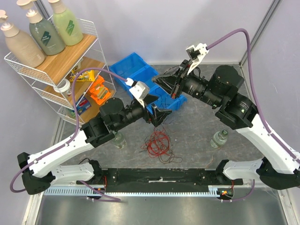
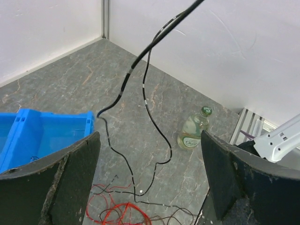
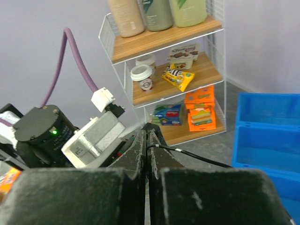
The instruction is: Untangle the cables
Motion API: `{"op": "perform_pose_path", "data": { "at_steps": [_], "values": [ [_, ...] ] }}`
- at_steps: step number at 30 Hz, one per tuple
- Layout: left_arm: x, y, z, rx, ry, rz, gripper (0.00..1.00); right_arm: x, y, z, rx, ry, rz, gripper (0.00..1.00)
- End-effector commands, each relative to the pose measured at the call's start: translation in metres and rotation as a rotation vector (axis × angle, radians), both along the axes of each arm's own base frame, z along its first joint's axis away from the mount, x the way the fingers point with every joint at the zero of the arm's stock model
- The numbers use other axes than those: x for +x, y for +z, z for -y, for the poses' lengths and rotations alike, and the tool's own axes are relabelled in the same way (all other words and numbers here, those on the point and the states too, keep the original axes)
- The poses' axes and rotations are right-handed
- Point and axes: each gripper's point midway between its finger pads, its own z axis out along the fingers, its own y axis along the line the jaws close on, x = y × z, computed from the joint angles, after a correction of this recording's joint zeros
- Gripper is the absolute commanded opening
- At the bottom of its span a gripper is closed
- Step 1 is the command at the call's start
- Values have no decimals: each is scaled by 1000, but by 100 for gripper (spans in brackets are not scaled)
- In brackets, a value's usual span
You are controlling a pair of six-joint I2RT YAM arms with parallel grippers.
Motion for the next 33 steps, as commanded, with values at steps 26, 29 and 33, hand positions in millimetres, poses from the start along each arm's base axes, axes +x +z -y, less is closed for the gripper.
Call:
{"op": "perform_pose_path", "data": {
  "at_steps": [26,29,33],
  "values": [
    [10,-8,3,-65,32,68,47,4,-19,-1,139,-33,-186,0],
    [5,-26,-5,-38,35,28,76,6,-21,2,127,-51,-183,0],
    [-4,-33,-20,-60,39,28,82,5,-13,4,132,-55,-174,0]
  ]
}}
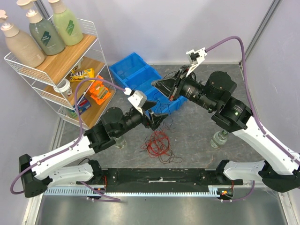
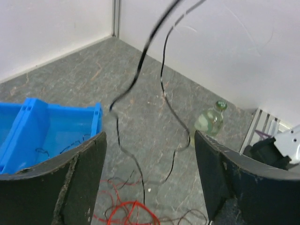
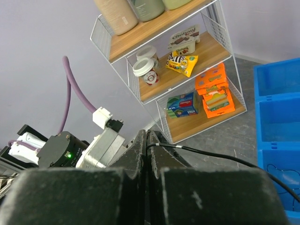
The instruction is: Untangle the cables
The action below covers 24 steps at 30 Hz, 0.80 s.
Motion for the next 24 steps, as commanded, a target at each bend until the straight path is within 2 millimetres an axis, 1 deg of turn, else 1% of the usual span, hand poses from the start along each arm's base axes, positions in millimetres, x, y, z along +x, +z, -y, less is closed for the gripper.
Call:
{"op": "perform_pose_path", "data": {
  "at_steps": [1,4,5,8,9,11,14,16,19,21,24],
  "values": [
    [-9,6,-18,-44,15,9,83,0,18,11,19,-39,32,0],
    [5,9,-26,-77,101,27,84,-1,26,11,56,-37,-1,0],
    [9,10,-26,-91,123,36,85,1,27,11,76,-52,-25,0],
    [13,21,-17,-157,114,63,86,10,28,14,118,-103,-79,0],
    [11,26,-13,-182,91,73,86,13,28,16,129,-123,-93,0],
    [8,29,-3,-213,47,93,87,18,26,18,140,-154,-113,0],
    [8,32,7,-260,21,97,87,21,25,18,162,-172,-143,0],
    [10,38,15,-276,4,94,88,21,27,16,172,-162,-147,0],
    [11,35,26,-266,-23,82,88,21,27,12,172,-148,-147,0],
    [11,32,30,-270,-33,67,88,22,25,12,172,-151,-149,0],
    [16,25,35,-272,-19,34,87,21,26,14,176,-155,-146,0]
  ]
}}
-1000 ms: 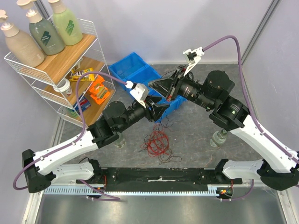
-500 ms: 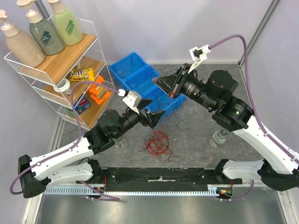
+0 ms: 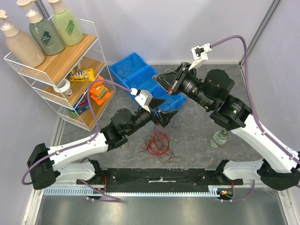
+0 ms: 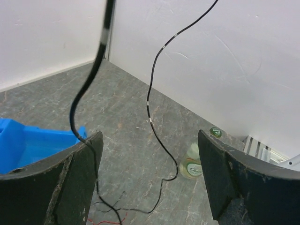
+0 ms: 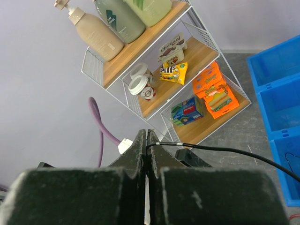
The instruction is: Untangle the cables
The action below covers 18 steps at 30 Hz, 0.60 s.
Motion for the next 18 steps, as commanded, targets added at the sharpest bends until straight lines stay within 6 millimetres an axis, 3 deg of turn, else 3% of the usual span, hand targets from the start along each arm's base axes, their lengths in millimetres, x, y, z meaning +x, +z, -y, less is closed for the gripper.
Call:
{"op": "perform_pose_path", "data": {
  "at_steps": [1,3,5,10,11,12,15,18],
  "values": [
    [1,38,7,-134,-17,9,86,-2,22,8,65,-21,25,0],
    [9,34,9,-132,17,-10,80,-2,22,8,71,-21,29,0],
    [22,26,10,-106,72,-30,66,-3,22,10,78,-26,28,0],
    [39,17,-1,-18,193,-37,7,0,15,22,41,-78,52,1],
    [42,16,-5,-6,215,-34,2,2,9,28,14,-108,60,7],
    [45,15,-9,9,235,-32,2,5,2,36,-15,-142,69,22],
    [51,21,-15,35,271,-55,2,12,-33,58,-145,-240,61,77],
    [67,35,-25,43,321,-91,2,12,-78,85,-300,-319,33,93]
  ]
}}
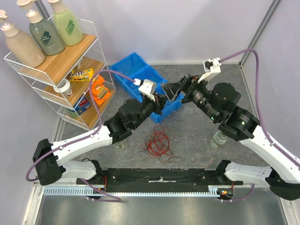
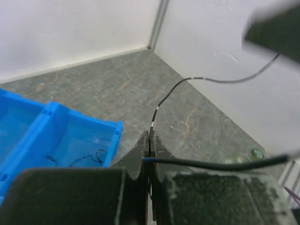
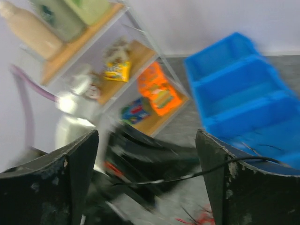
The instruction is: Untangle the cables
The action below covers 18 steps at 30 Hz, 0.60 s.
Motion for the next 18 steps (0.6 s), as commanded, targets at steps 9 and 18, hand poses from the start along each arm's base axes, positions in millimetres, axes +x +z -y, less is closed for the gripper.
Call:
{"op": "perform_pose_path", "data": {
  "at_steps": [9,18],
  "values": [
    [92,76,-45,-82,257,-81,2,-43,-128,64,-335,6,-78,98],
    [148,59,-28,16,323,-68,2,-48,-106,92,-302,-80,-33,98]
  ]
}}
